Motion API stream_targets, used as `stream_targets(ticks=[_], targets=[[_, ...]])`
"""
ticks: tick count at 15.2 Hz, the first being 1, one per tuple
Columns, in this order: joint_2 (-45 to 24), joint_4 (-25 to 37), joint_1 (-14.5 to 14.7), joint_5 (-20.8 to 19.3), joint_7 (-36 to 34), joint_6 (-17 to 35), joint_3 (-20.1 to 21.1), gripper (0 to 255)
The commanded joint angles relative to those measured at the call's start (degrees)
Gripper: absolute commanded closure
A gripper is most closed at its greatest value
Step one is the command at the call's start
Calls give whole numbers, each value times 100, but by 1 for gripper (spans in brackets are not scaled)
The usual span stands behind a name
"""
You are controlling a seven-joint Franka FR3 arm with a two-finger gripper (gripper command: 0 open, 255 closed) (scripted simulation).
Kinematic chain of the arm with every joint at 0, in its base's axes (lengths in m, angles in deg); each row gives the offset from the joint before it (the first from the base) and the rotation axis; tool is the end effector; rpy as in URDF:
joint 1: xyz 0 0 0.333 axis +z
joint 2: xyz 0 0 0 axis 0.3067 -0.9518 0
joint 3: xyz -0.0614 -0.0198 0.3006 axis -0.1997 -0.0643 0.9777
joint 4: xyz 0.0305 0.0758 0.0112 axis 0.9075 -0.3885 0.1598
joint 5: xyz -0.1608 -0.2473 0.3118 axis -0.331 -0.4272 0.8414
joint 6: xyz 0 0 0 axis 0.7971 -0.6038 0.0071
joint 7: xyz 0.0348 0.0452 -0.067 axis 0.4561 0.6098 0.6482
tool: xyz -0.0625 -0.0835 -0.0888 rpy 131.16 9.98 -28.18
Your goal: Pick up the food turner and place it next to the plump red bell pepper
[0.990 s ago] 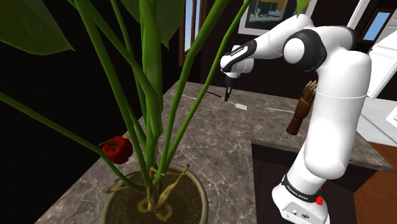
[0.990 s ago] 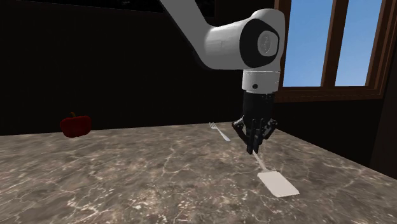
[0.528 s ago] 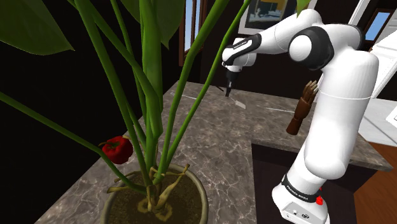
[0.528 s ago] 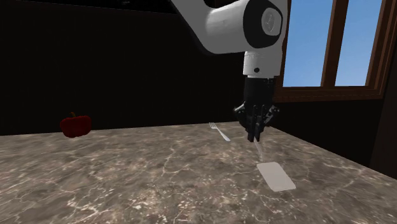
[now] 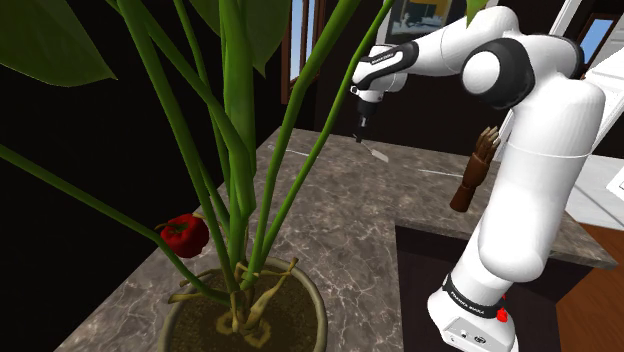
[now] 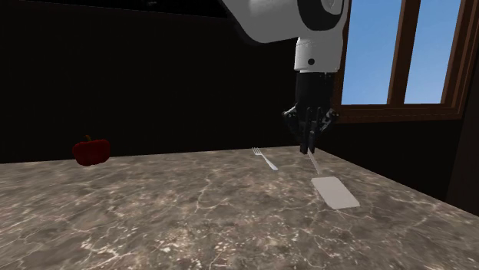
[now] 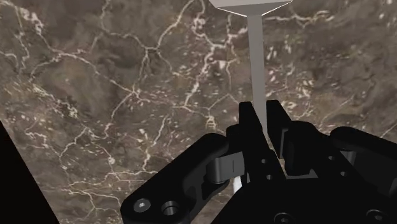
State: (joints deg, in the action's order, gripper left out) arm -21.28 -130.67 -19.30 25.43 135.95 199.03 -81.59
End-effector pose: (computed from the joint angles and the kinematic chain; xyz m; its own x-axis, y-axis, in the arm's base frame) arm 0.5401 -0.3308 0.3899 0.9203 0.3854 0.0668 0.3863 -0.9224 -0.0002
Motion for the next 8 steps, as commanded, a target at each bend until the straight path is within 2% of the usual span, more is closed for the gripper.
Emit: stream_targets(ticks=[1, 8], targets=[[47, 108, 7, -39, -35, -148, -6, 255], [165, 518, 16, -134, -119, -652, -24, 255]])
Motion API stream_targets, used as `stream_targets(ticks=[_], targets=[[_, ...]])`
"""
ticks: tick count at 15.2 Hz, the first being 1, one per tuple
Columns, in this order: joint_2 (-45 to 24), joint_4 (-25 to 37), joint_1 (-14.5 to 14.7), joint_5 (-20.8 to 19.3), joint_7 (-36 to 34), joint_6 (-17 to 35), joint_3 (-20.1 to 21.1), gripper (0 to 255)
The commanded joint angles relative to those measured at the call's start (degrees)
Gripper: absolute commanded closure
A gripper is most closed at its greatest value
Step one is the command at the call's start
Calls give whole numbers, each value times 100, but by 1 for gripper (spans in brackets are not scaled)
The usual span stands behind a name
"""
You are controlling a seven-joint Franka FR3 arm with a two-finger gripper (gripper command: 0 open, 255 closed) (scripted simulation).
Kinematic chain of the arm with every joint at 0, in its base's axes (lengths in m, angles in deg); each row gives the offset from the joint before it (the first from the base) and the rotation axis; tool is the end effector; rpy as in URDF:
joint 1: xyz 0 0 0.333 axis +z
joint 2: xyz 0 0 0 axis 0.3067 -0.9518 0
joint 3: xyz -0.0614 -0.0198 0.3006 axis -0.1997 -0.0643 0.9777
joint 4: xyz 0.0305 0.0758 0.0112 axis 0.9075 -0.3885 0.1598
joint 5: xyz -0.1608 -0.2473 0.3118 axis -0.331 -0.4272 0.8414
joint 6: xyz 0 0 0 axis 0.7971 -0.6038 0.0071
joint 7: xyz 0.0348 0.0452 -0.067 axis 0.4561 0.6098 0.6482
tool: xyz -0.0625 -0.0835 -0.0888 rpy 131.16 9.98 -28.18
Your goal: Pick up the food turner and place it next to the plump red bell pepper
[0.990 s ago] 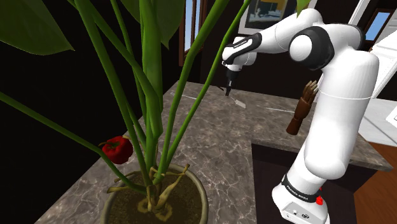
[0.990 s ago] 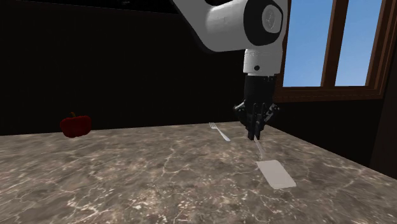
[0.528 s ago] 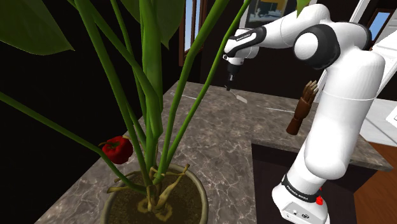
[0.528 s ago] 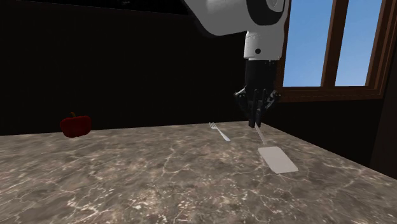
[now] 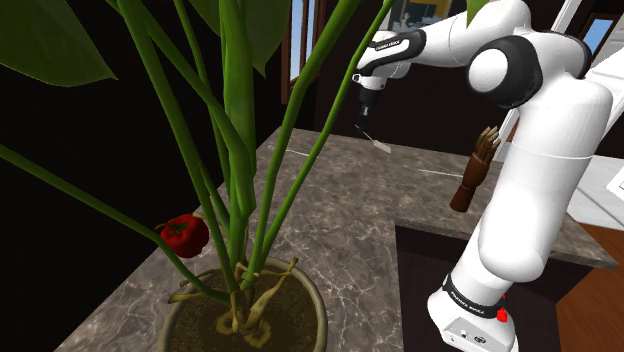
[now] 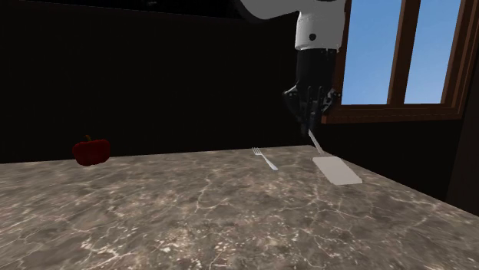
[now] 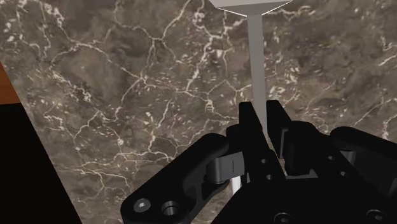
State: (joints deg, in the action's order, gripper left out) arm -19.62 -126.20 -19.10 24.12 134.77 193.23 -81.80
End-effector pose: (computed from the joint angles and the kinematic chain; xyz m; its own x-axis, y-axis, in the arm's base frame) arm 0.5416 -0.3305 0.4365 0.9205 0.3851 0.0667 0.3860 -0.9225 -0.0001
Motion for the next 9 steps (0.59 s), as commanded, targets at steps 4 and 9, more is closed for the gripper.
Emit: stream_targets(ticks=[4, 9], targets=[[30, 268, -6, -30, -29, -294, -9, 255], [616, -371, 445, -390, -844, -100, 285, 255]])
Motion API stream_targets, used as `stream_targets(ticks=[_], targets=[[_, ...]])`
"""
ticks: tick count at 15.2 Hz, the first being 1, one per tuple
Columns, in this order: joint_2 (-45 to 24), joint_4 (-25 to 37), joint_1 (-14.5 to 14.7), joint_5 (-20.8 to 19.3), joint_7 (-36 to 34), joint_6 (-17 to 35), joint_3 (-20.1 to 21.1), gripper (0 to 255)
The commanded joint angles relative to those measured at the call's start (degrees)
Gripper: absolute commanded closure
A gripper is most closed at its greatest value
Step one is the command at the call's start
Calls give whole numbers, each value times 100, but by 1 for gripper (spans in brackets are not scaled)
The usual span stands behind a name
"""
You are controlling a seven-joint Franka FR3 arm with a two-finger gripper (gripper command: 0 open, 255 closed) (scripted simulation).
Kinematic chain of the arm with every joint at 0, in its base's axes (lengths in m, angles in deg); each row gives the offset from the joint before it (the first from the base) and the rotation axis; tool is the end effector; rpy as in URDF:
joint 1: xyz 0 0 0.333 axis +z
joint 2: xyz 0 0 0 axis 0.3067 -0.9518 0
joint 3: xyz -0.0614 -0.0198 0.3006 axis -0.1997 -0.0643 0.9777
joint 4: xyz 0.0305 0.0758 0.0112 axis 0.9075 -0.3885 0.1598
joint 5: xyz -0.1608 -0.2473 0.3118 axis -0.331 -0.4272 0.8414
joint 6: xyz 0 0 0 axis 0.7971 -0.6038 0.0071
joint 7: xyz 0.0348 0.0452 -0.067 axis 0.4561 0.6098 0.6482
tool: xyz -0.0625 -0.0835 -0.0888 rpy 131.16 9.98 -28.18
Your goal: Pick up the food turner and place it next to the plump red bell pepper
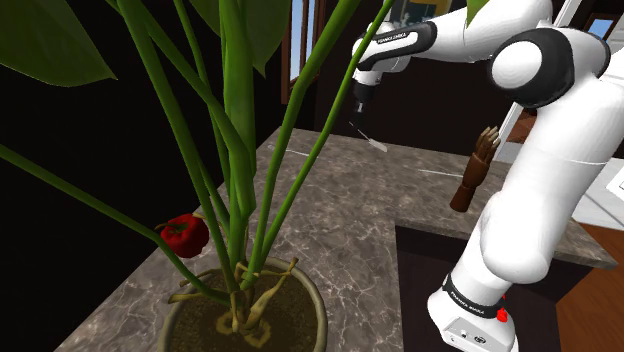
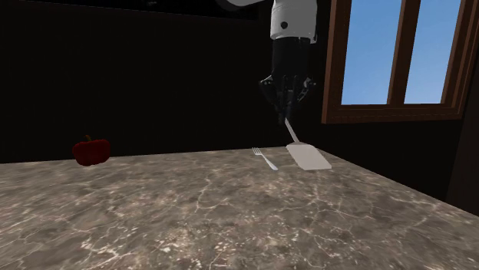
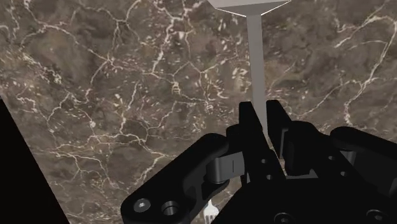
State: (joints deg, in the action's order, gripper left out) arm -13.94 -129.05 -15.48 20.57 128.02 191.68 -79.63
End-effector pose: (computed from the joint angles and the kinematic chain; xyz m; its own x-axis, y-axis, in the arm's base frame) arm 0.5460 -0.2754 0.4606 0.9198 0.3868 0.0666 0.3877 -0.9218 -0.0007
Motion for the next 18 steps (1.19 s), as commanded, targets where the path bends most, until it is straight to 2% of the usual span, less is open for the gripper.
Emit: stream_targets(ticks=[1, 9, 18], targets=[[145, -191, 159, -92, -331, 84, 140, 255], [677, -778, 696, -373, -1574, 235, 754, 255], [787, -930, 1254, -421, -2855, 303, 1459, 255]])
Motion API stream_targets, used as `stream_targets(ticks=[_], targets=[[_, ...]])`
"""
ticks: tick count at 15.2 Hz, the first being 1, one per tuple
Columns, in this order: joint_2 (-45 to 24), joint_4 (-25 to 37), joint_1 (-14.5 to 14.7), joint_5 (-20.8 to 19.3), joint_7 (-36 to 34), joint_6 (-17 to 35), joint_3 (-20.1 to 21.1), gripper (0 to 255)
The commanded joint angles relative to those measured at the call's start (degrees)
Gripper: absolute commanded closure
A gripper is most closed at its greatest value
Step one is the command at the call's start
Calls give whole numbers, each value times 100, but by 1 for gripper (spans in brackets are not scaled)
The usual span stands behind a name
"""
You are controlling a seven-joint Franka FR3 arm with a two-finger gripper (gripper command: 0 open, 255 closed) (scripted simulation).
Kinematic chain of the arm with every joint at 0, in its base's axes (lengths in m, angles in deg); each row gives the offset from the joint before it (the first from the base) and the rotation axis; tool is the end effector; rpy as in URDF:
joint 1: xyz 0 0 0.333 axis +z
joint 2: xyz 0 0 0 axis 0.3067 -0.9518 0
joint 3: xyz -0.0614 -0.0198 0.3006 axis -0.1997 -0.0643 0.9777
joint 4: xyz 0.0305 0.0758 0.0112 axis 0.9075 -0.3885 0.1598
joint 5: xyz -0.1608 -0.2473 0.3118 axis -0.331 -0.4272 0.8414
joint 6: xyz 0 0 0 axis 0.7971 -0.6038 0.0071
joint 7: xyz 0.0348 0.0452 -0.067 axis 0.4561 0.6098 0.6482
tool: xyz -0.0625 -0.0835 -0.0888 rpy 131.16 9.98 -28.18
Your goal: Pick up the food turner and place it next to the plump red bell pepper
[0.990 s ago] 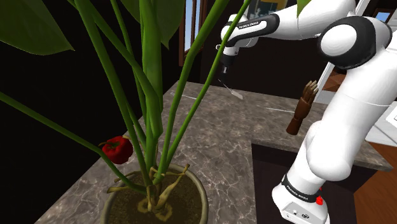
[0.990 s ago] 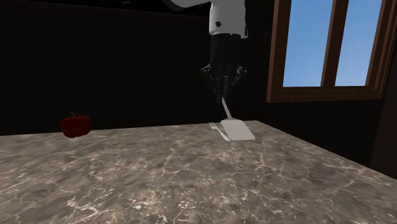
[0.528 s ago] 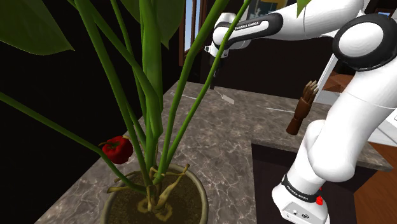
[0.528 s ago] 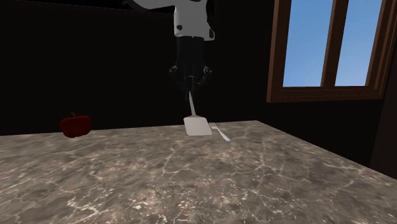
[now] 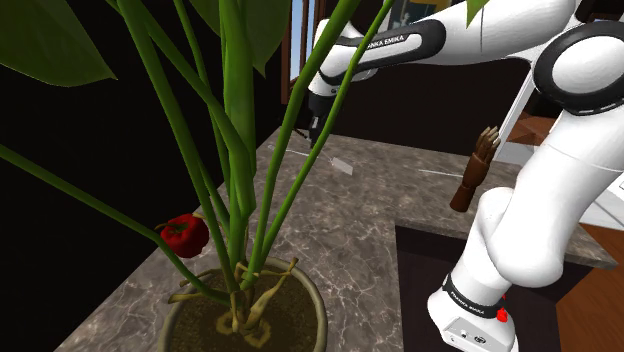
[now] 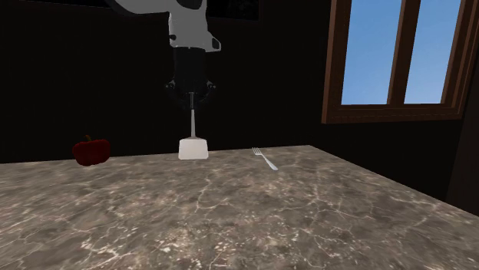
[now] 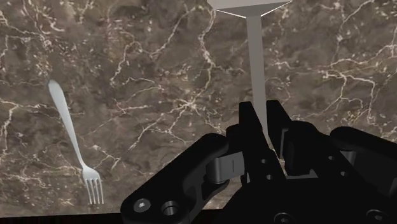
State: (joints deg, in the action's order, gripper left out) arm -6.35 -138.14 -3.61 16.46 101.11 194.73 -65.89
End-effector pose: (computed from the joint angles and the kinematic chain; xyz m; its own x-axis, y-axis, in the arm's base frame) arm 0.5731 -0.0231 0.4564 0.9199 0.3865 0.0662 0.3874 -0.9219 -0.0006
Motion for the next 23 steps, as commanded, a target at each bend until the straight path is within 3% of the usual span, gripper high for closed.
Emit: stream_targets(ticks=[1, 12, 23], targets=[[11, -5, 128, -6, -300, 0, 161, 255], [-577, 656, 829, 51, -1778, -67, 961, 255], [-755, 12, 827, 79, -1754, 753, 958, 255]])
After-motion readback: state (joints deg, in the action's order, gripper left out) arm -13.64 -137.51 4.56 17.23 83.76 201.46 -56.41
